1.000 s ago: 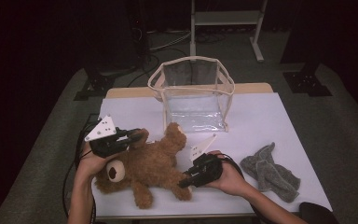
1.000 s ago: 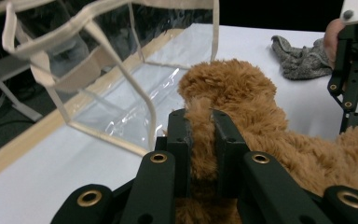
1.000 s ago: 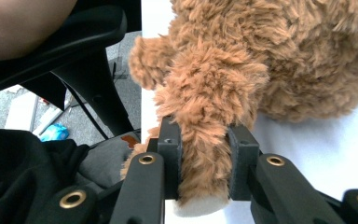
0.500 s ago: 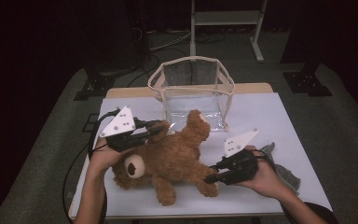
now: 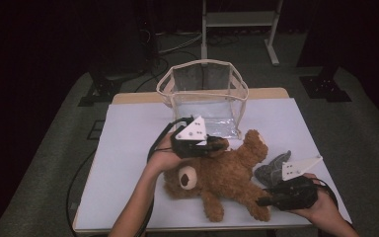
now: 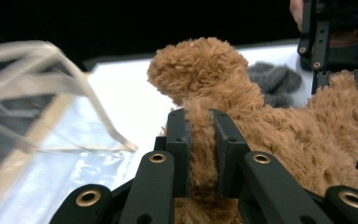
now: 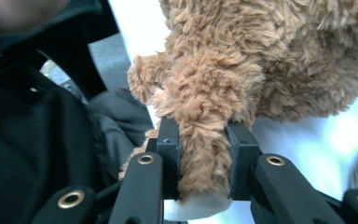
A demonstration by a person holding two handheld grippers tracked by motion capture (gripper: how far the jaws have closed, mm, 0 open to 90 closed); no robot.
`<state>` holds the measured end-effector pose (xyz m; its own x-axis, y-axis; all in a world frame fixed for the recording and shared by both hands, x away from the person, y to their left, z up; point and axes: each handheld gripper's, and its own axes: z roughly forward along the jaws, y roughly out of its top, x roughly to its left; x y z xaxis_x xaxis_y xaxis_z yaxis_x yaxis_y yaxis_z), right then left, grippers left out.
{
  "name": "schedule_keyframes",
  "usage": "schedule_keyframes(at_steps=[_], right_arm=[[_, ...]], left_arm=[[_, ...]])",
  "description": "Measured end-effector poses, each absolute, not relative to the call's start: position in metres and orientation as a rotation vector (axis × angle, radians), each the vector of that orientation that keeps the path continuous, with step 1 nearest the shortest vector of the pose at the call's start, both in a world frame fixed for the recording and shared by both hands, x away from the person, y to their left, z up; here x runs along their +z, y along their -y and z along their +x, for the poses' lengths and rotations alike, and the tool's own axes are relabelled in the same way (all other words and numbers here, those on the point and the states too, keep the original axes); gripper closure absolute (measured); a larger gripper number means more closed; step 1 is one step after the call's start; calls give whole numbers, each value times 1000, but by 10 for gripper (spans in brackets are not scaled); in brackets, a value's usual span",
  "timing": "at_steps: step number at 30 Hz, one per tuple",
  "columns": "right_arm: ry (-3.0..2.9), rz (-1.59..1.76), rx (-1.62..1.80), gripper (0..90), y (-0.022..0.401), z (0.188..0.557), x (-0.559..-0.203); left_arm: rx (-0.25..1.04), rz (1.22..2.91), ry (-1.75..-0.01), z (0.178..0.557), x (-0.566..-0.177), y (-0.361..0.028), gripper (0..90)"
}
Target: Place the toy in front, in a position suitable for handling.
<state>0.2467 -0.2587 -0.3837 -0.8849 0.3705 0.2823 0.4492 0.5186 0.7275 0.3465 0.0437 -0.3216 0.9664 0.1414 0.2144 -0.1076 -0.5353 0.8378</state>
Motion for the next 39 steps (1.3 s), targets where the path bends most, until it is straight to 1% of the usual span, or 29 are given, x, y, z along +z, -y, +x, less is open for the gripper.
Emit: schedule_keyframes(at_steps=[2,3,4,5,7,8,9,10,11,12,13,14,15,16,17,18,19,20,21,22,25,29,34,36,37,39], right_arm=[[2661,-785,-1284,707,265,249,-400],[2661,-785,-1284,707,265,249,-400],[2649,-832,-1272,703,270,253,-414],[2622,-848,-1285,701,273,255,-419],[2597,-873,-1305,688,276,257,-423],[2589,-879,-1314,679,277,258,-424],[2589,-879,-1314,679,277,258,-424],[2581,-877,-1309,639,277,260,-426],[2581,-877,-1309,639,277,260,-426],[2592,-876,-1307,599,277,259,-426],[2571,-866,-1306,539,277,260,-428],[2548,-867,-1295,507,278,260,-428],[2547,-878,-1299,482,279,260,-429],[2536,-891,-1332,423,286,258,-428],[2531,-903,-1359,400,291,256,-427],[2531,-903,-1359,400,291,256,-427],[2539,-952,-1408,364,302,254,-422],[2539,-952,-1408,364,302,254,-422],[2550,-982,-1433,353,309,253,-420],[2565,-1024,-1456,343,316,253,-418],[2597,-1158,-1503,327,335,257,-417],[2659,-1251,-1480,325,343,270,-426],[2763,-1220,-1356,327,329,288,-440],[2846,-1186,-1287,371,322,293,-444],[2872,-1182,-1261,446,319,295,-445],[2824,-1225,-1219,557,320,298,-448]], left_arm=[[275,2119,-28,353,-334,-35,786],[275,2119,-28,353,-334,-35,782],[237,2103,-40,358,-340,-32,773],[229,2096,-45,359,-341,-32,759],[221,2097,-49,361,-341,-33,719],[221,2097,-49,361,-341,-33,685],[235,2105,-52,361,-339,-35,685],[252,2116,-58,359,-335,-39,597],[252,2116,-58,359,-335,-39,571],[276,2111,-55,357,-332,-43,571],[289,2108,-58,354,-330,-45,522],[299,2097,-68,351,-329,-49,450],[298,2076,-73,348,-328,-53,420],[276,2050,-65,341,-327,-61,390],[276,2050,-65,341,-327,-61,359],[283,2049,-67,337,-327,-65,359],[298,2060,-61,330,-327,-73,340],[298,2060,-61,330,-327,-73,318],[307,2058,-55,326,-327,-78,318],[315,2053,-57,323,-327,-82,298],[305,2039,-43,314,-328,-95,276],[304,2045,-46,304,-338,-110,245],[316,2089,-50,299,-355,-125,206],[298,2090,-59,299,-361,-129,193],[274,2056,-70,302,-369,-134,192],[279,2069,-91,307,-376,-136,187]])
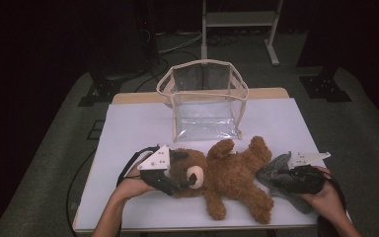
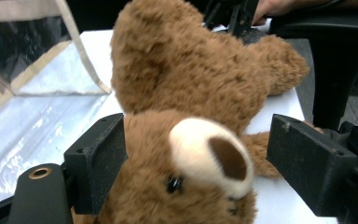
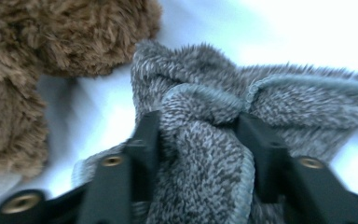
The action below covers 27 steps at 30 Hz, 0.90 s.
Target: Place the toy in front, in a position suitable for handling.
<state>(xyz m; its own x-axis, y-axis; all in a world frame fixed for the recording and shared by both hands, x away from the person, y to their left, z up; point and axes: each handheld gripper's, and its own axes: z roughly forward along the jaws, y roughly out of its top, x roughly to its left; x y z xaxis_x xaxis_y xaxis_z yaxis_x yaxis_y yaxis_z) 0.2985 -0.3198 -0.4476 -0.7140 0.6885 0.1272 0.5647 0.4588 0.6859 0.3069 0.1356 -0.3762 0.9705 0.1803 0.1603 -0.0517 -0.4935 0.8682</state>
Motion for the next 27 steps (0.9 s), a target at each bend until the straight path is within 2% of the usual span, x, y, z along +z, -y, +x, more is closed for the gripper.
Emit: schedule_keyframes(at_steps=[1,2,3,8,10,14,17,23,27], right_arm=[[-2551,1139,1122,630,322,299,-448],[-2551,1139,1122,630,322,299,-448],[-2547,1207,1151,701,327,298,-446],[-2476,1234,1323,711,340,288,-431],[-2402,1163,1469,709,342,274,-402],[-2421,973,1523,706,312,263,-363],[-2483,821,1554,705,275,269,-351],[-2573,699,1443,696,213,304,-358],[-2505,761,1475,694,212,323,-366]], left_arm=[[294,2083,-102,308,-379,-136,187],[294,2083,-102,308,-379,-136,187],[285,2097,-123,311,-386,-135,187],[284,2100,-120,313,-390,-134,172],[271,2105,-129,316,-389,-132,176],[267,2104,-131,323,-388,-127,176],[279,2101,-142,328,-385,-124,176],[322,2082,-170,333,-383,-129,175],[298,2083,-146,330,-391,-135,146]])
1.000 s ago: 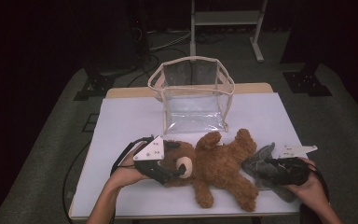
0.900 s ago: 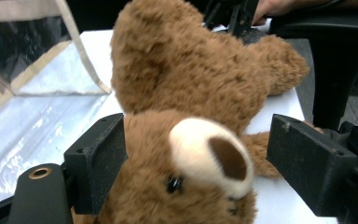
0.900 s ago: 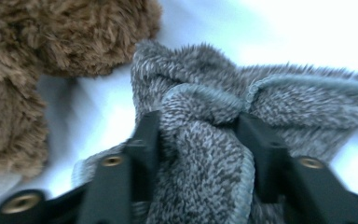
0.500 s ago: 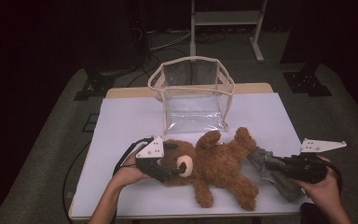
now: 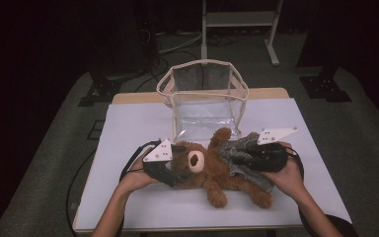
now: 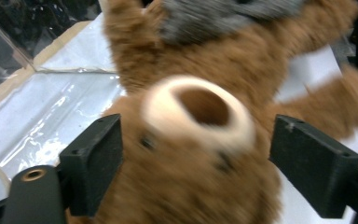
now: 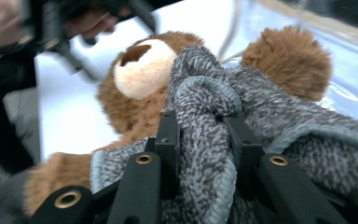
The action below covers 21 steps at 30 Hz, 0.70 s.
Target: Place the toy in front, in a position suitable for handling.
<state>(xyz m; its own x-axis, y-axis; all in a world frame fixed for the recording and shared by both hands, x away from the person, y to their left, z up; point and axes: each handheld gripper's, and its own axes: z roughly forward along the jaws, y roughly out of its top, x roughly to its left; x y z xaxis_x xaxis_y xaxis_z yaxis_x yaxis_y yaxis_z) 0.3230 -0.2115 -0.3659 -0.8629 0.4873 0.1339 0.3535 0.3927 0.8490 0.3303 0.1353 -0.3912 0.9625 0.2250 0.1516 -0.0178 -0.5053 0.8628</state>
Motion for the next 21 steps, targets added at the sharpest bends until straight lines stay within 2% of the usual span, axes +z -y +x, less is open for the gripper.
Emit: schedule_keyframes(at_steps=[9,17,19,20,21], right_arm=[[-2526,815,1547,692,225,331,-381],[-2517,857,1596,686,231,336,-387],[-2515,859,1603,683,231,335,-388],[-2510,861,1614,681,231,333,-388],[-2509,859,1620,680,231,332,-388]], left_arm=[[325,2094,-150,347,-400,-116,85],[330,2110,-159,350,-409,-103,85],[388,2118,-152,343,-412,-102,144],[423,2116,-149,339,-411,-104,252],[431,2113,-148,336,-410,-106,287]])
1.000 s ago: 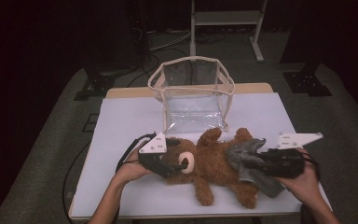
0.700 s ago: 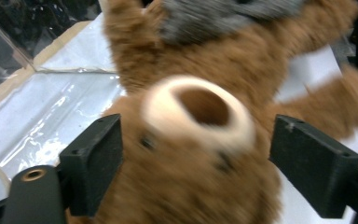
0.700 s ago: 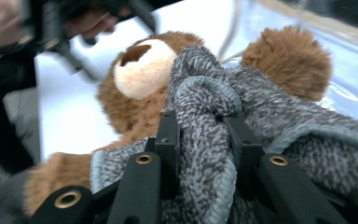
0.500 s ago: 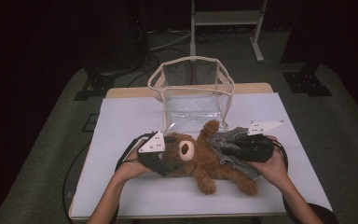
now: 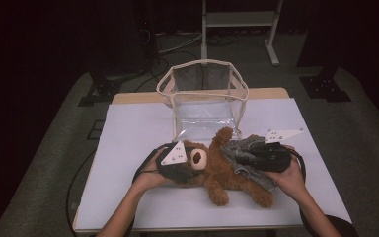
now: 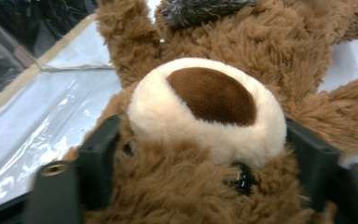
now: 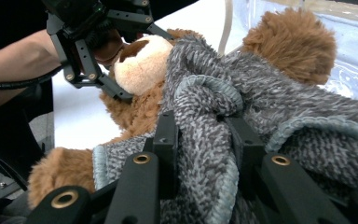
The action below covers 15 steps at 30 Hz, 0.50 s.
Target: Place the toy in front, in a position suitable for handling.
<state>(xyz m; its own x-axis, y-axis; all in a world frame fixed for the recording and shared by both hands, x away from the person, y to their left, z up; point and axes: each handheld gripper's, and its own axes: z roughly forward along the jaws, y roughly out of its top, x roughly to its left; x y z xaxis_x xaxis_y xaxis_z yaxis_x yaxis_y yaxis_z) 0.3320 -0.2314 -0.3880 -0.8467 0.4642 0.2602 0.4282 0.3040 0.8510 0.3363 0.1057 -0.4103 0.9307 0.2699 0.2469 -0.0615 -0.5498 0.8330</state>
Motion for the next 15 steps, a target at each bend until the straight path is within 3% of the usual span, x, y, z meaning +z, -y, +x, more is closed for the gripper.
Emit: schedule_keyframes(at_steps=[6,15], right_arm=[[-2502,842,1640,672,232,323,-385],[-2525,744,1769,674,225,307,-365]], left_arm=[[430,2127,-150,327,-403,-107,325],[299,2119,-142,315,-383,-133,338]])
